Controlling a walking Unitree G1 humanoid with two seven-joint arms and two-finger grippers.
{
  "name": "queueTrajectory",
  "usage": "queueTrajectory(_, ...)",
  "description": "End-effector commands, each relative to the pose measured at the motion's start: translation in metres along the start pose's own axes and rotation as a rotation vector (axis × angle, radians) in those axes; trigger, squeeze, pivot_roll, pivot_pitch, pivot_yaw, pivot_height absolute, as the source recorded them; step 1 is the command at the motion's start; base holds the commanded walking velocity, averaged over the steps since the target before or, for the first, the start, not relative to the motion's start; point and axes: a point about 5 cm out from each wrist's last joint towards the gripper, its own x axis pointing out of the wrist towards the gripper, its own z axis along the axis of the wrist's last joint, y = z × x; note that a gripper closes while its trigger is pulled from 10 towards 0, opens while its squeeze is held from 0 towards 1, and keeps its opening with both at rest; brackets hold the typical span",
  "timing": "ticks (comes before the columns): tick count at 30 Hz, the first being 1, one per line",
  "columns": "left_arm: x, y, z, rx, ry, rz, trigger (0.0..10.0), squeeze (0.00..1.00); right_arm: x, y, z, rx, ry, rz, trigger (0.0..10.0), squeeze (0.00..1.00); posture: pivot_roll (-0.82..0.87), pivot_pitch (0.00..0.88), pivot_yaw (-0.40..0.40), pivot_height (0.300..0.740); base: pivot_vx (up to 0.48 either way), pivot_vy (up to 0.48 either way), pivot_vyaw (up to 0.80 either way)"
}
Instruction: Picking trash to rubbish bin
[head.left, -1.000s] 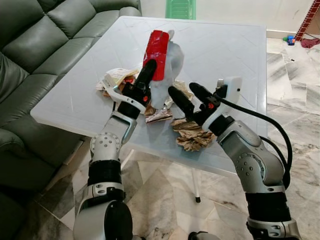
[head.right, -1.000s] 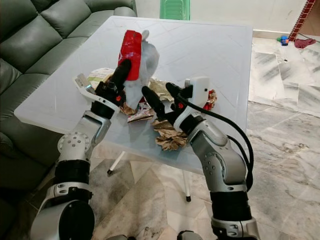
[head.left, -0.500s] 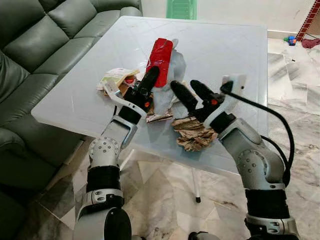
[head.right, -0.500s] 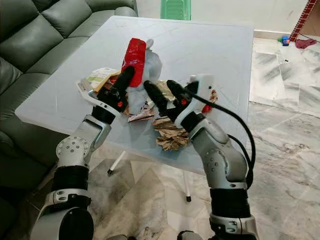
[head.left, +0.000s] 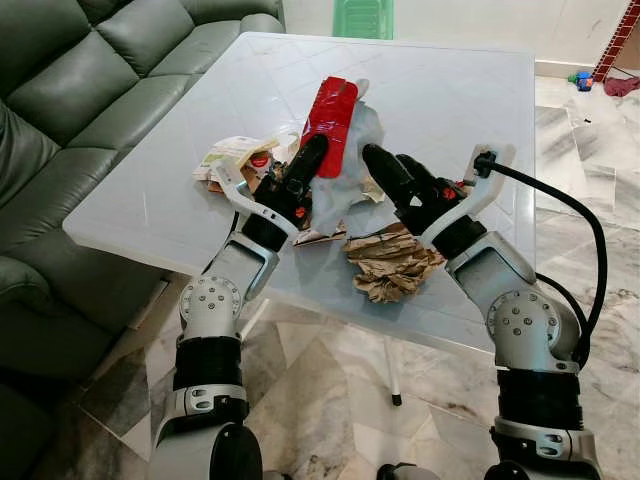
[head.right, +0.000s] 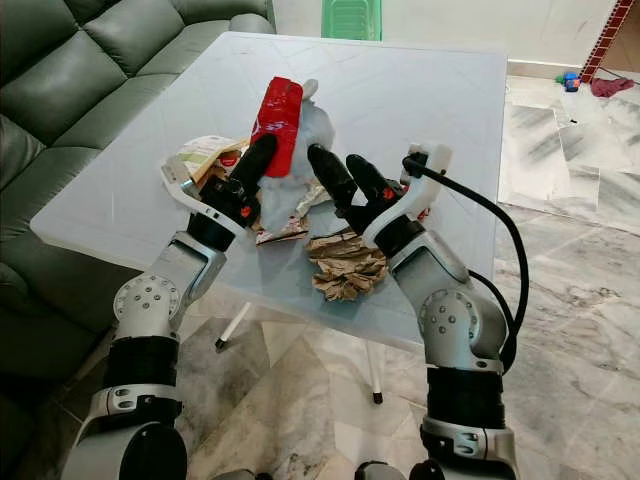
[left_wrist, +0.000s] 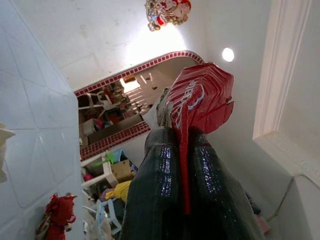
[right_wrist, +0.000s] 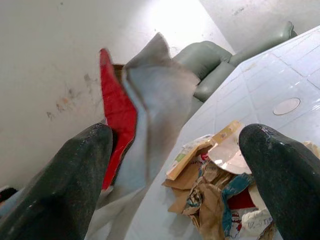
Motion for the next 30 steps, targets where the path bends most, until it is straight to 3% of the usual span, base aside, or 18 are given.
queueTrajectory(1, 0.005, -0.003, -0.025, -0.102, -0.009, -0.031, 10.0, 0.0, 0.002, -0.001, 0.005, 0.019, -0.011, -0.002, 10.0, 0.0, -0.11, 0.105, 0.084, 0.74, 0.0, 0.0, 0.0)
queueTrajectory(7, 0.01, -0.011, -0.031, -0.12, 0.007, -0.059, 10.0, 0.0, 0.001, 0.007, -0.009, 0.032, 0.03, 0.037, 9.9, 0.0, -0.1, 0.104, 0.08, 0.74, 0.0, 0.0, 0.0)
queueTrajectory(8, 0.01, -0.012, -0.032, -0.125, 0.007, -0.064, 10.0, 0.0, 0.002, 0.008, -0.01, 0.038, 0.035, 0.043, 5.5, 0.0, -0.1, 0.104, 0.081, 0.74, 0.0, 0.0, 0.0)
queueTrajectory(9, 0.01, -0.013, -0.032, -0.129, 0.009, -0.068, 10.0, 0.0, 0.002, 0.009, -0.012, 0.042, 0.039, 0.047, 5.6, 0.0, -0.1, 0.104, 0.081, 0.74, 0.0, 0.0, 0.0)
queueTrajectory(10, 0.011, -0.014, -0.033, -0.133, 0.011, -0.071, 10.0, 0.0, 0.002, 0.01, -0.013, 0.044, 0.043, 0.051, 7.2, 0.0, -0.1, 0.104, 0.081, 0.74, 0.0, 0.0, 0.0)
queueTrajectory(11, 0.011, -0.014, -0.033, -0.134, 0.012, -0.073, 10.0, 0.0, 0.002, 0.01, -0.013, 0.047, 0.045, 0.053, 7.2, 0.0, -0.1, 0.105, 0.081, 0.74, 0.0, 0.0, 0.0)
queueTrajectory(12, 0.011, -0.015, -0.035, -0.135, 0.018, -0.075, 10.0, 0.0, 0.001, 0.011, -0.014, 0.051, 0.05, 0.06, 8.0, 0.0, -0.1, 0.105, 0.081, 0.74, 0.0, 0.0, 0.0)
queueTrajectory(13, 0.011, -0.015, -0.036, -0.137, 0.021, -0.077, 10.0, 0.0, 0.001, 0.012, -0.015, 0.053, 0.051, 0.062, 5.8, 0.0, -0.1, 0.105, 0.081, 0.74, 0.0, 0.0, 0.0)
queueTrajectory(14, 0.011, -0.016, -0.037, -0.139, 0.023, -0.078, 10.0, 0.0, 0.001, 0.012, -0.015, 0.055, 0.053, 0.063, 5.8, 0.0, -0.1, 0.105, 0.081, 0.74, 0.0, 0.0, 0.0)
queueTrajectory(15, 0.011, -0.016, -0.037, -0.141, 0.024, -0.079, 10.0, 0.0, 0.001, 0.011, -0.015, 0.056, 0.053, 0.063, 4.8, 0.0, -0.1, 0.105, 0.081, 0.74, 0.0, 0.0, 0.0)
queueTrajectory(16, 0.011, -0.016, -0.038, -0.146, 0.027, -0.079, 10.0, 0.0, 0.0, 0.011, -0.016, 0.06, 0.053, 0.063, 0.0, 0.0, -0.1, 0.106, 0.08, 0.74, 0.0, 0.0, 0.0)
queueTrajectory(30, 0.01, -0.018, -0.049, -0.18, 0.051, -0.077, 10.0, 0.0, -0.001, 0.009, -0.015, 0.067, 0.042, 0.046, 0.0, 0.0, -0.1, 0.098, 0.08, 0.74, 0.0, 0.0, 0.0)
